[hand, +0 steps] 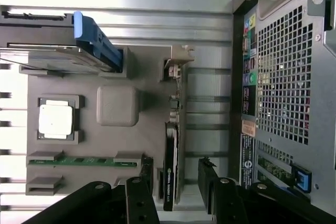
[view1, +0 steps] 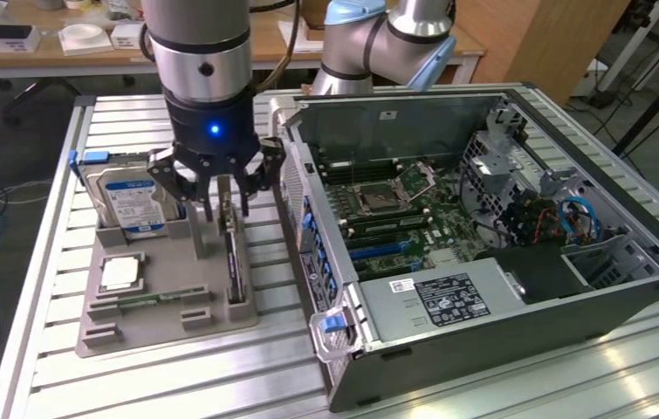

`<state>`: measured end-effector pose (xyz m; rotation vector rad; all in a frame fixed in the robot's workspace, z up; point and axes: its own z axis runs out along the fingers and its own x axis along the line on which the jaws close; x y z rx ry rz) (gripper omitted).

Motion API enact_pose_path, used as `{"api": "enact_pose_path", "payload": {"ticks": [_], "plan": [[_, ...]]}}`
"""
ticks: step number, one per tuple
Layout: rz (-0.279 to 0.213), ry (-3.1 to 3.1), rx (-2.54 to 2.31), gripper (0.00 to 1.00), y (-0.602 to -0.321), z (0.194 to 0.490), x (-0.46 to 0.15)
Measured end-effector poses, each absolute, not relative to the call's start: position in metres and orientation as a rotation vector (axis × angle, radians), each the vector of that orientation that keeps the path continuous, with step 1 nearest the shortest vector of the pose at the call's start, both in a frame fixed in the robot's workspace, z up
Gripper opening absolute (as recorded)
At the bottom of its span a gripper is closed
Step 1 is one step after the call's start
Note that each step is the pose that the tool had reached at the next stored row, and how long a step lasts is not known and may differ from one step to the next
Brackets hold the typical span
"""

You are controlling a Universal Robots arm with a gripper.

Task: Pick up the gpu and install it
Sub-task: 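Pick up the gpu and move the gpu toward the slot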

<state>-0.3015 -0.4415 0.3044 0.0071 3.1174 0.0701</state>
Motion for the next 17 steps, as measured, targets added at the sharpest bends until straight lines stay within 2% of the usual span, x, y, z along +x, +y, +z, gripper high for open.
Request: {"api": "enact_pose_path", "payload": {"ticks": [17], "plan": [[0.070, 3.117, 0.007, 0.47, -0.445, 0.273, -0.303]]}}
